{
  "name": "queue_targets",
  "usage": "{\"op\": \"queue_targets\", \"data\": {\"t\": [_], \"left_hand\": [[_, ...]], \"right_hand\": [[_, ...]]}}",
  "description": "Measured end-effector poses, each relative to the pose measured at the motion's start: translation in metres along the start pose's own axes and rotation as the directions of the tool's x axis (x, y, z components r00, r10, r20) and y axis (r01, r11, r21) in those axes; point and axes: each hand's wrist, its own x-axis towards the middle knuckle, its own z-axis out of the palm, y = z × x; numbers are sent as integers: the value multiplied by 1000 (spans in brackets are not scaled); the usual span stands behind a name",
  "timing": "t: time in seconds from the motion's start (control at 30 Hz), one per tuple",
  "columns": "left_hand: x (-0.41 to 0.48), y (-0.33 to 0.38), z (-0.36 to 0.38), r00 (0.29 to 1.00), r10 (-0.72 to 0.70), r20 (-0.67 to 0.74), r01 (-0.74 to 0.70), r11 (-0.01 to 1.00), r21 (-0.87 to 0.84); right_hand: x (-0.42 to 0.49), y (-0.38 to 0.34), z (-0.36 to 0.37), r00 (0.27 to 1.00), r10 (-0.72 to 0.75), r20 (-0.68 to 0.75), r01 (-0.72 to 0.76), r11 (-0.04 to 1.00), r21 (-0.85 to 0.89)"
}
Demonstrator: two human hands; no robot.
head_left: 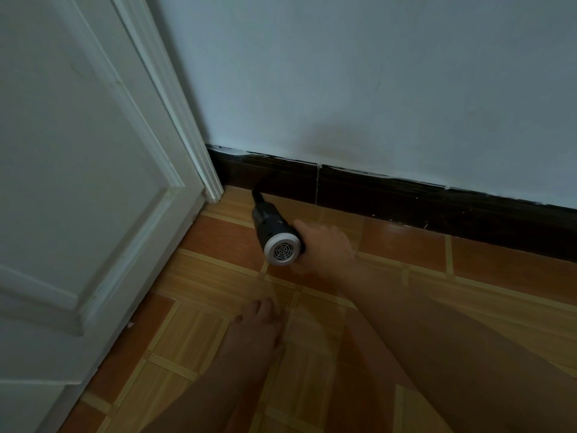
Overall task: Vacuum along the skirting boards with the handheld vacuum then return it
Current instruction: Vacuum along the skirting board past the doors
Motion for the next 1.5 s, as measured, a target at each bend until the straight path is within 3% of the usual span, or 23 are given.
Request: {"op": "queue_targets", "data": {"t": [0.43,0.93,1.5], "left_hand": [[-2,16,-22,993,-98,61,97,995,10],[4,31,-35,972,-165,166,153,985,83],[2,43,-36,952,-249,176,222,962,162]], "right_hand": [[-32,28,-20,999,22,45,-20,999,-37],[-100,82,-43,996,79,-27,-81,993,-83],[-188,131,-81,986,167,-23,-169,980,-107]]}}
